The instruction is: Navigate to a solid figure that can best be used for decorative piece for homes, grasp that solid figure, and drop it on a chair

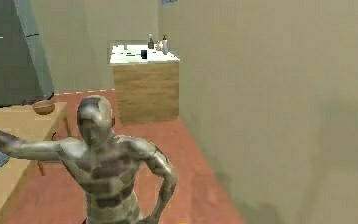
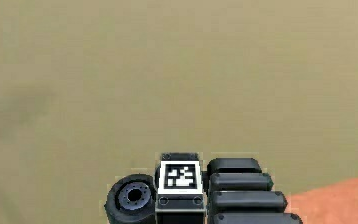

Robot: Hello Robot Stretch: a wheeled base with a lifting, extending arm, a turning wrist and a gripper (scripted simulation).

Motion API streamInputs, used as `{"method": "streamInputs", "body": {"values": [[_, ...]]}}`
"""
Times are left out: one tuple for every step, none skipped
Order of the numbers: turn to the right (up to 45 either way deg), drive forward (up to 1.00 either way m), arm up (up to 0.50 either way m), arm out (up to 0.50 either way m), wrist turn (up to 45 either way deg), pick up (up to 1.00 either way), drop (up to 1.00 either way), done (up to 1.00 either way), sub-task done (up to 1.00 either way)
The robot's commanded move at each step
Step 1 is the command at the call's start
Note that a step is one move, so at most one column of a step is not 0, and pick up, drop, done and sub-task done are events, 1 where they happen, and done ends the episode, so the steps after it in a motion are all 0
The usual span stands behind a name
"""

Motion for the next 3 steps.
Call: {"method": "streamInputs", "body": {"values": [[-45.0, 0.0, 0.0, 0.0, 0.0, 0.0, 0.0, 0.0, 0.0], [-9.0, 0.0, 0.0, 0.0, 0.0, 0.0, 0.0, 0.0, 0.0], [45.0, 0.0, 0.0, 0.0, 0.0, 0.0, 0.0, 0.0, 0.0]]}}
